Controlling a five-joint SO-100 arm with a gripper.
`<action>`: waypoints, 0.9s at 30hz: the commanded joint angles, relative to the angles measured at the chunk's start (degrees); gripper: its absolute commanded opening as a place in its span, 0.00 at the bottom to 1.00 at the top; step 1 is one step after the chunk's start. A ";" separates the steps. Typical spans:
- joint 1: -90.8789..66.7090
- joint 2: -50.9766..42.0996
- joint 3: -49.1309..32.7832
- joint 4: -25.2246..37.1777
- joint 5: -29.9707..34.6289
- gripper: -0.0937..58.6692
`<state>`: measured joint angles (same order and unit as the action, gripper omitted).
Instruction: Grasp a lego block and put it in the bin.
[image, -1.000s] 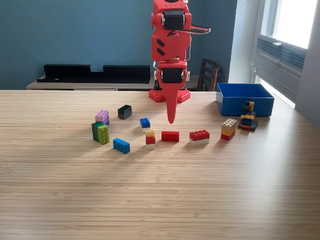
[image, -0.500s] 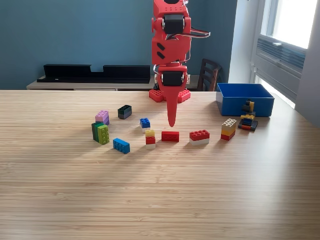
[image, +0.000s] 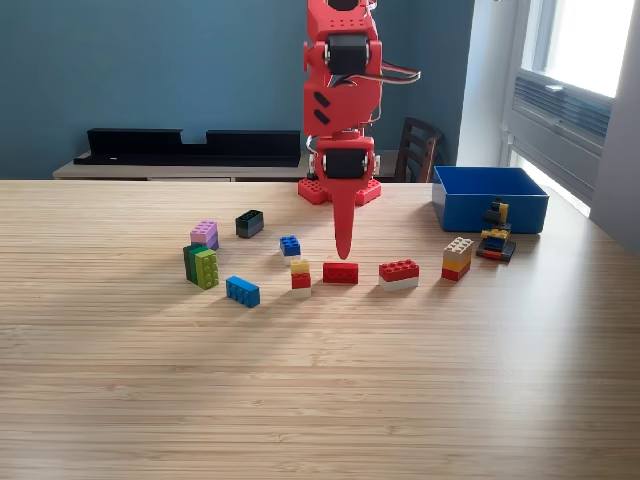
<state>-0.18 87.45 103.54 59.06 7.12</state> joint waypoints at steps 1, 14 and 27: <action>0.79 -3.78 -7.21 1.49 0.09 0.34; 2.02 -10.90 -13.36 3.16 0.09 0.15; 1.32 -10.20 -16.35 5.19 2.29 0.00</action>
<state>1.49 75.41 91.58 62.40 9.14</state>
